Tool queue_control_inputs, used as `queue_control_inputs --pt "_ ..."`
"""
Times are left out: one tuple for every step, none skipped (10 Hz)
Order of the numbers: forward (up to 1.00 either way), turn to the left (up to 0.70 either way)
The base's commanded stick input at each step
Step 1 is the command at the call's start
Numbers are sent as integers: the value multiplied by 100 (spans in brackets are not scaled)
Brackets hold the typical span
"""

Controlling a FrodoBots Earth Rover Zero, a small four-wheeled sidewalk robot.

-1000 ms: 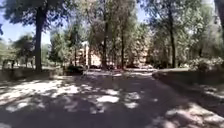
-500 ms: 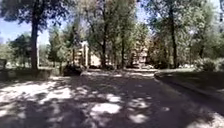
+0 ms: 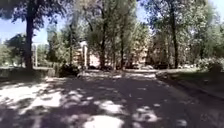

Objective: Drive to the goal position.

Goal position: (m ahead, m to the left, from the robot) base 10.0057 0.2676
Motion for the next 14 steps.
queue_control_inputs --pt "85 0" --pt "85 0" --pt "85 0" --pt "85 0" --pt "85 0" --pt "85 0" --pt "85 0" --pt "85 0" --pt "85 0" --pt "85 0" --pt "85 0" --pt "85 0" --pt "85 0" --pt "85 0"
